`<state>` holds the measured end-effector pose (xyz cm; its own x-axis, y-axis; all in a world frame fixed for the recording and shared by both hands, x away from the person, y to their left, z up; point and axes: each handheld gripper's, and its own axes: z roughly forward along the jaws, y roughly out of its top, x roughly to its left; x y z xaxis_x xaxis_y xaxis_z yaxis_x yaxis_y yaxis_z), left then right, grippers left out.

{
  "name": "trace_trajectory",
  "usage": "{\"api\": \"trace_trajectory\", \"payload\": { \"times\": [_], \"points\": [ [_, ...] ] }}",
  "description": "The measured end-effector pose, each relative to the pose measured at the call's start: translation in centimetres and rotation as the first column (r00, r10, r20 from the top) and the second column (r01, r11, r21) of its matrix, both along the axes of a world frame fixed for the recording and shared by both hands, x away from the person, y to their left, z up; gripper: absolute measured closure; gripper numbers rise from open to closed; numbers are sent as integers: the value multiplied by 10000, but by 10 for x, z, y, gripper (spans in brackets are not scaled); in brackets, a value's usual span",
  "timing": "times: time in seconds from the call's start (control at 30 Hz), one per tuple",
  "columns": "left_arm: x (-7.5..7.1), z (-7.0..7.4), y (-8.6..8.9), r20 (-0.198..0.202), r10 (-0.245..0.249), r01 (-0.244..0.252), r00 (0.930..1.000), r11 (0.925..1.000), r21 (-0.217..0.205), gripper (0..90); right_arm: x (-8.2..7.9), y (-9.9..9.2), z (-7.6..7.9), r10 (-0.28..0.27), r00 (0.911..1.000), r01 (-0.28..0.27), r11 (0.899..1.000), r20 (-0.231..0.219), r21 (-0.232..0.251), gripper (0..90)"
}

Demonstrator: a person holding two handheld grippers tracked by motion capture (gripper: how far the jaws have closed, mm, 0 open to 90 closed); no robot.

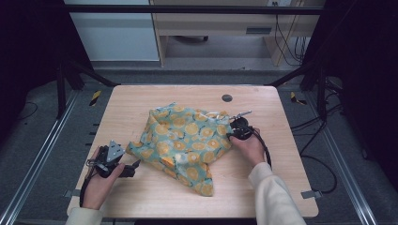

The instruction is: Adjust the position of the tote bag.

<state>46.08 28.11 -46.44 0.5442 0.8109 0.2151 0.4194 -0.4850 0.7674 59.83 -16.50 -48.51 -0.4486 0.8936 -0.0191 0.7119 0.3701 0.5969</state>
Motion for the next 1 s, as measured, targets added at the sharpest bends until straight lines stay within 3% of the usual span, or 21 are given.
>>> {"api": "trace_trajectory", "payload": {
  "times": [0.07,0.1,0.2,0.27,0.5,0.63,0.73,1.0],
  "points": [
    [0,0,0,4,0,0,10000,10000,-3,50,0,1,0,53,10000,-53,10000,6,4,699],
    [0,0,0,-2,-4,4,10000,10000,1,50,-1,2,1,210,9998,-210,9998,15,59,782],
    [0,0,0,-8,-18,18,10000,10000,-4,50,-2,2,3,325,9992,-332,9988,212,357,868],
    [0,0,0,-40,-33,32,10000,10000,-72,53,-3,2,5,306,9991,-319,9985,296,439,881],
    [0,2,1,-92,-46,43,9999,9996,-269,54,-19,1,32,703,9904,-880,9846,1188,1514,900],
    [0,5,2,-64,22,-25,10000,9992,-398,56,-34,4,49,1030,9814,-1382,9646,1618,2246,900],
    [1,9,2,30,68,-65,10000,9976,-693,57,-48,8,61,1376,9700,-1882,9469,2004,2607,900],
    [11,32,-4,211,-62,83,9998,9949,-1006,58,-82,25,82,2496,9315,-3243,8993,2644,2935,900]
  ]
}}
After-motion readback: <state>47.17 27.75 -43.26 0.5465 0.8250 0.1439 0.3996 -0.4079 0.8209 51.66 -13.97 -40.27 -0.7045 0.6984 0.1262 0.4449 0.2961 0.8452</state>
